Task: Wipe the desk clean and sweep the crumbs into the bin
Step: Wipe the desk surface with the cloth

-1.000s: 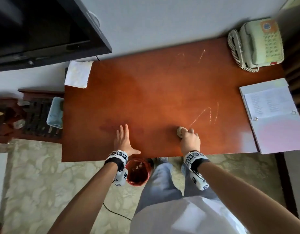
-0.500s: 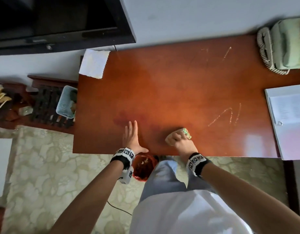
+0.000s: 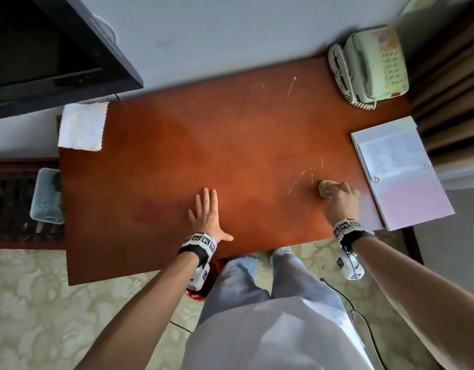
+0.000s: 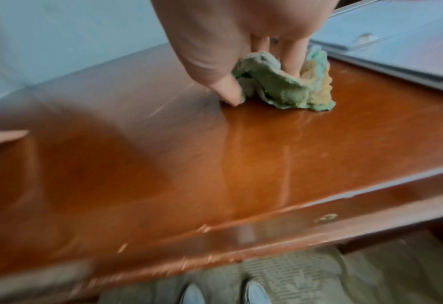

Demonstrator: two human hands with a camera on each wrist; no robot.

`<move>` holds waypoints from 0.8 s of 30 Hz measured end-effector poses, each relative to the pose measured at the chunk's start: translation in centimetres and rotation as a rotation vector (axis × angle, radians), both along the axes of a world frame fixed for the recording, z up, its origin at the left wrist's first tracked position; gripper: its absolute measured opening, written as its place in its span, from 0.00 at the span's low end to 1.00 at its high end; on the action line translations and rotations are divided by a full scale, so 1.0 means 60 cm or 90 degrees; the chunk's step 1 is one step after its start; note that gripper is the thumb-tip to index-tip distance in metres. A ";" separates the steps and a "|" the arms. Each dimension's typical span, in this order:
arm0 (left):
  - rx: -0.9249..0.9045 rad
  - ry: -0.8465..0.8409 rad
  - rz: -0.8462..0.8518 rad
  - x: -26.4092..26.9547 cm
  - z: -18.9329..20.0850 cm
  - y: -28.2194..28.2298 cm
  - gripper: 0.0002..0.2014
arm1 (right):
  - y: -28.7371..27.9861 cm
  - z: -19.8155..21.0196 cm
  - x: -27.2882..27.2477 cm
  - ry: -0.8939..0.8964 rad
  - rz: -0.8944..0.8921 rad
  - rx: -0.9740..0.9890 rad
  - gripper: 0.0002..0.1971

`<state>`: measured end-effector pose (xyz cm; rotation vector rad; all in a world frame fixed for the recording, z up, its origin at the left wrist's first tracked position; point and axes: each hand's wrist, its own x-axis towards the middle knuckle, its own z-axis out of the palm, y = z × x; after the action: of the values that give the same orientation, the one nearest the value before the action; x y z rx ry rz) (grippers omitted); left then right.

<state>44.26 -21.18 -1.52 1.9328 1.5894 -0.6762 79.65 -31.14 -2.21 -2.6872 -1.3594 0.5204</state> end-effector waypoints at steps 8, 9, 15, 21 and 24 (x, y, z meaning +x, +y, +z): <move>0.020 -0.021 -0.007 -0.002 -0.006 -0.001 0.81 | 0.024 0.002 -0.263 0.090 0.506 -0.004 0.26; 0.022 -0.017 -0.009 -0.002 -0.006 -0.001 0.81 | 0.032 -0.001 -0.293 0.076 0.563 -0.016 0.23; -0.005 0.019 -0.013 0.010 0.003 0.002 0.81 | 0.051 0.004 -0.305 0.059 0.693 -0.026 0.17; 0.004 0.024 -0.011 0.042 0.026 0.032 0.84 | 0.038 0.001 -0.065 0.056 0.416 -0.008 0.21; -0.033 0.026 -0.031 0.052 0.024 0.042 0.84 | 0.043 0.005 0.080 0.038 0.270 0.014 0.23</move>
<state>47.41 -18.67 -0.10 1.9367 1.5380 -0.7737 84.47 -28.57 -1.92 -2.3418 -1.9126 0.6056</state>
